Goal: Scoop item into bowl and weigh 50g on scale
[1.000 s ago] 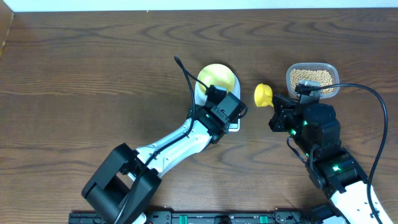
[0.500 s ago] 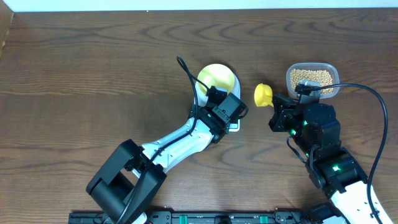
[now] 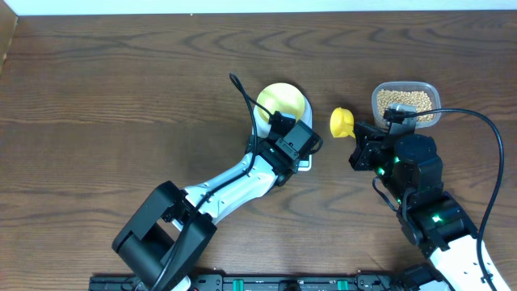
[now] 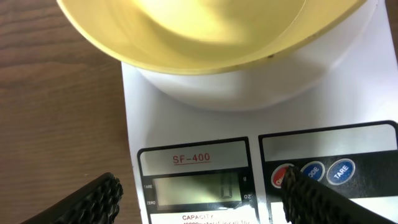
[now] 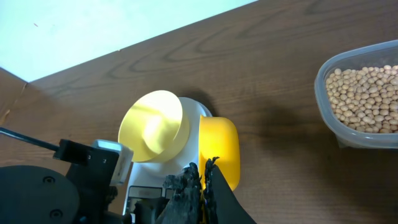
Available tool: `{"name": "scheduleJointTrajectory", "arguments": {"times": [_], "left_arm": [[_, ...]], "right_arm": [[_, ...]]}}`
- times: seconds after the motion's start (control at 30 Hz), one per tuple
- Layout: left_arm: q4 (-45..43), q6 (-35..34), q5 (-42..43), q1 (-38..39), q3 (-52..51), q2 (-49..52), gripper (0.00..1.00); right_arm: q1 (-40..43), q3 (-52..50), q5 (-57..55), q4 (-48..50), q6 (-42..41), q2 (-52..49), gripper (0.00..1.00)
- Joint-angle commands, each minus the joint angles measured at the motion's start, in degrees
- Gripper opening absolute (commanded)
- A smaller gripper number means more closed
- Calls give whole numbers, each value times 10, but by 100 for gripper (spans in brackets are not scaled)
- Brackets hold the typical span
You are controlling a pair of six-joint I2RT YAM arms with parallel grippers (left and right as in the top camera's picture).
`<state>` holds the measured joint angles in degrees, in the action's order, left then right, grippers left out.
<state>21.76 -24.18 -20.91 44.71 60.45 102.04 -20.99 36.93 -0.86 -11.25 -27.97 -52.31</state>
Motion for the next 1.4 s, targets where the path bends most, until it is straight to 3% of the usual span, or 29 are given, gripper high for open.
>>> {"name": "scheduleJointTrajectory", "arguments": {"times": [0.0, 1.37], "left_arm": [[-7, -5, -2, 1, -7, 22, 84], [-13, -5, -2, 1, -7, 48, 84]], "right_arm": [[3, 9, -1, 3, 8, 7, 1], [3, 9, -1, 3, 8, 7, 1]]}}
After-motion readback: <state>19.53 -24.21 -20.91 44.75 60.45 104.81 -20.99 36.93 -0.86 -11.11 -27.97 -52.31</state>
